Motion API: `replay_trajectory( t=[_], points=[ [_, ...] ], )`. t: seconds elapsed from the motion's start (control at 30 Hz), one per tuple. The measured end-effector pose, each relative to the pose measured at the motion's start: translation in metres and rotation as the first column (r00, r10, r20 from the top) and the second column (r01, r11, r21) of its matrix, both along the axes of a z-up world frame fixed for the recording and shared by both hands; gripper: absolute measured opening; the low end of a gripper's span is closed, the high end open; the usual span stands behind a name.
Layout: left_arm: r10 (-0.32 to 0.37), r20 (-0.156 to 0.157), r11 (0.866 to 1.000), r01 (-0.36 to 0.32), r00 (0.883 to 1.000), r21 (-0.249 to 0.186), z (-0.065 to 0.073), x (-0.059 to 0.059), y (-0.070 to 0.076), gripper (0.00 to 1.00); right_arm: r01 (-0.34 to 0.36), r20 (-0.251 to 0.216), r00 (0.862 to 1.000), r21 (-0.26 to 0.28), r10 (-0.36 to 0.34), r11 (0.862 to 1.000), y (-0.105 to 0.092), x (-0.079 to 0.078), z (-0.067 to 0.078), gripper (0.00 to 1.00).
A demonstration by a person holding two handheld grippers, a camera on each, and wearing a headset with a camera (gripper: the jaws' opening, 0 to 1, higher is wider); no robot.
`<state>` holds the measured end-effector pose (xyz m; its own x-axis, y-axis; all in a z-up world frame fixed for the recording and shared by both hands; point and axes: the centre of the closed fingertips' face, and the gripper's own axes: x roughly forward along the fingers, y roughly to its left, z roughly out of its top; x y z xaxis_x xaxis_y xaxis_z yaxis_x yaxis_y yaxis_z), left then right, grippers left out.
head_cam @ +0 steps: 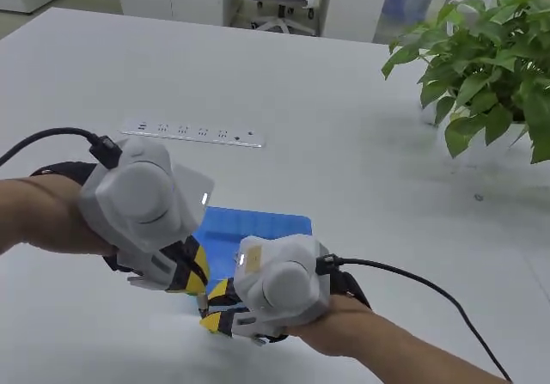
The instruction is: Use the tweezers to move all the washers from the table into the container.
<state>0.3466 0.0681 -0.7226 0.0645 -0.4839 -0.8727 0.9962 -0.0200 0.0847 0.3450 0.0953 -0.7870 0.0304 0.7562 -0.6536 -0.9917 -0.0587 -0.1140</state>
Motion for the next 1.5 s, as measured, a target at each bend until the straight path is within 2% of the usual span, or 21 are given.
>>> replay_trajectory(
  t=[0.47, 0.7, 1.13, 1.5],
  points=[
    [-0.013, -0.011, 1.0, 0.013, 1.0, 0.006, -0.0048, -0.0017, -0.0011, 0.06, 0.003, 0.005, 1.0, -0.01, -0.003, 1.0, -0.0019, 0.0014, -0.0034, 0.13],
    [-0.01, -0.009, 1.0, 0.01, 1.0, 0.013, -0.0056, 0.0013, -0.0005, 0.06, 0.01, 0.001, 1.0, -0.004, -0.01, 1.0, -0.0014, 0.0026, -0.0024, 0.13],
    [0.001, -0.018, 1.0, -0.001, 1.0, 0.0, -0.0067, 0.0032, -0.002, 0.06, 0.038, -0.035, 0.999, -0.002, -0.038, 0.999, -0.0019, 0.0039, -0.0023, 0.1],
    [-0.004, -0.012, 1.0, 0.004, 1.0, 0.006, -0.006, 0.0021, -0.0027, 0.06, 0.033, -0.024, 0.999, -0.008, -0.033, 0.999, -0.0026, 0.0034, -0.0015, 0.09]
  ],
)
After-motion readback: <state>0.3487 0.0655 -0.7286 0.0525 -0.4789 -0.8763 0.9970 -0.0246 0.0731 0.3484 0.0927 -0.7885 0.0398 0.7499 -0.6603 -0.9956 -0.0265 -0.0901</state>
